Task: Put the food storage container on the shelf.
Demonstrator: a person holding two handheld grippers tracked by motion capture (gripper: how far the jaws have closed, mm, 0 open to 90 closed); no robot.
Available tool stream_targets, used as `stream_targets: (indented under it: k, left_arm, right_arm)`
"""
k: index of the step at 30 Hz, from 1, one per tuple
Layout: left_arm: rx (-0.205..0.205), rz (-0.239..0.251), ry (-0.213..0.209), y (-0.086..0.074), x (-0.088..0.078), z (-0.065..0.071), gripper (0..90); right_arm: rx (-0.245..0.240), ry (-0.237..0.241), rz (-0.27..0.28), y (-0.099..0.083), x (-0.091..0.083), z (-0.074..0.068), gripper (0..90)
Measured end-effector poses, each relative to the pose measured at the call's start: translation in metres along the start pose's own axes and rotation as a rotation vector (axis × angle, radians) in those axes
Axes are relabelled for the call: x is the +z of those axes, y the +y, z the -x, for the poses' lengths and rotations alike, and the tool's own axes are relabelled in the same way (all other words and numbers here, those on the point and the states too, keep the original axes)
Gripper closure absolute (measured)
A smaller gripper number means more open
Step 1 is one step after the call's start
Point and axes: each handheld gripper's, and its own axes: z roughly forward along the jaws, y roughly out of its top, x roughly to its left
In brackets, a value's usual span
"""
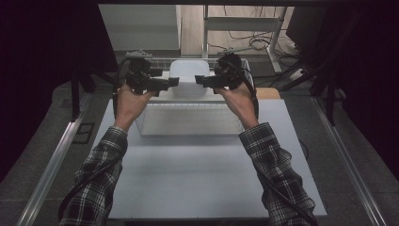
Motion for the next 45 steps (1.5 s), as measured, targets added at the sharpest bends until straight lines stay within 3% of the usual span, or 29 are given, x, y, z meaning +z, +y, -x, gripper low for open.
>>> stream_targets:
  k: [8,14,19,29,45]
  left_arm:
    - [0.026,0.006,-0.030,-0.008,-0.005,0.000,12.8]
    - [0.058,0.013,-0.031,-0.015,-0.008,0.002,9.5]
    - [0.071,-0.005,-0.094,-0.024,-0.009,0.006,5.5]
    - [0.118,-0.005,-0.120,-0.038,-0.015,0.015,3.5]
    - [0.122,-0.055,-0.155,-0.072,-0.015,0.029,1.4]
  right_arm:
    - [-0.014,0.000,-0.021,-0.002,-0.001,-0.005,8.1]
    - [-0.032,0.003,-0.014,-0.008,-0.004,-0.008,4.7]
    - [-0.053,0.009,-0.034,-0.016,-0.006,-0.011,3.4]
    - [-0.079,0.013,-0.043,-0.029,-0.014,-0.014,2.6]
    - [-0.122,0.005,-0.028,-0.058,-0.034,-0.017,1.9]
